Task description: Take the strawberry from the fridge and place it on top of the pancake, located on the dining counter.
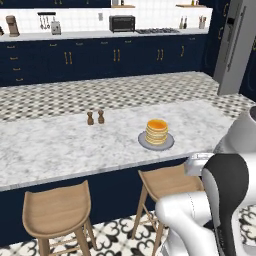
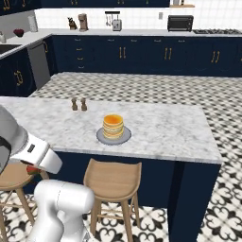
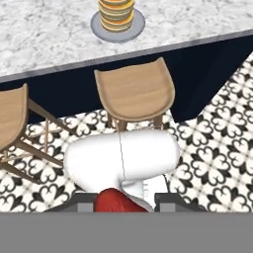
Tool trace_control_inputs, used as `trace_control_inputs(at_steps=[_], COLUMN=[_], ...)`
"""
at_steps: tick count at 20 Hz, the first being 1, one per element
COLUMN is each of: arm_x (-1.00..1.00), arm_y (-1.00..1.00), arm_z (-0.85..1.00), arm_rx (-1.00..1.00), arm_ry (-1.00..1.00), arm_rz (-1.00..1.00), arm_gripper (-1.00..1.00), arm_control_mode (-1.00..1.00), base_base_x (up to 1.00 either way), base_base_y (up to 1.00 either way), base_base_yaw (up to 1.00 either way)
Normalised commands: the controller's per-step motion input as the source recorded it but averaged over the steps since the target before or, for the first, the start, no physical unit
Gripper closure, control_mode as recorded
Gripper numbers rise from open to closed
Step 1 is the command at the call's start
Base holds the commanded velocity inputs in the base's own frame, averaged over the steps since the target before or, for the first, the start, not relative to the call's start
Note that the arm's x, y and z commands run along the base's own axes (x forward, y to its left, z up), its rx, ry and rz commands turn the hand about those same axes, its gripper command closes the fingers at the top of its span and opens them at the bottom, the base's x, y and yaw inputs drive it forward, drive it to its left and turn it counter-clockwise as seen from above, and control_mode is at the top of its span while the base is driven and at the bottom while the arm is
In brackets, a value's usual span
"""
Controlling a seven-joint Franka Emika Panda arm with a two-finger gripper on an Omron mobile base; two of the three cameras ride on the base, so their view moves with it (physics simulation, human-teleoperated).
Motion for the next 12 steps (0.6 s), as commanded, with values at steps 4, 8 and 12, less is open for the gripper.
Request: trace_control_inputs(at_steps=[4,8,12], arm_x=[1.0,1.0,1.0], arm_y=[-0.01,-0.05,-0.31], arm_z=[0.01,0.01,0.0], arm_rx=[0.0,0.0,0.0], arm_ry=[0.11,0.14,0.05], arm_rz=[0.08,0.1,0.14], arm_gripper=[1.0,1.0,1.0], arm_control_mode=[-1.0,-1.0,-1.0], base_base_x=[0.0,0.0,0.0], base_base_y=[0.0,0.0,0.0], base_base_yaw=[0.0,0.0,0.0])
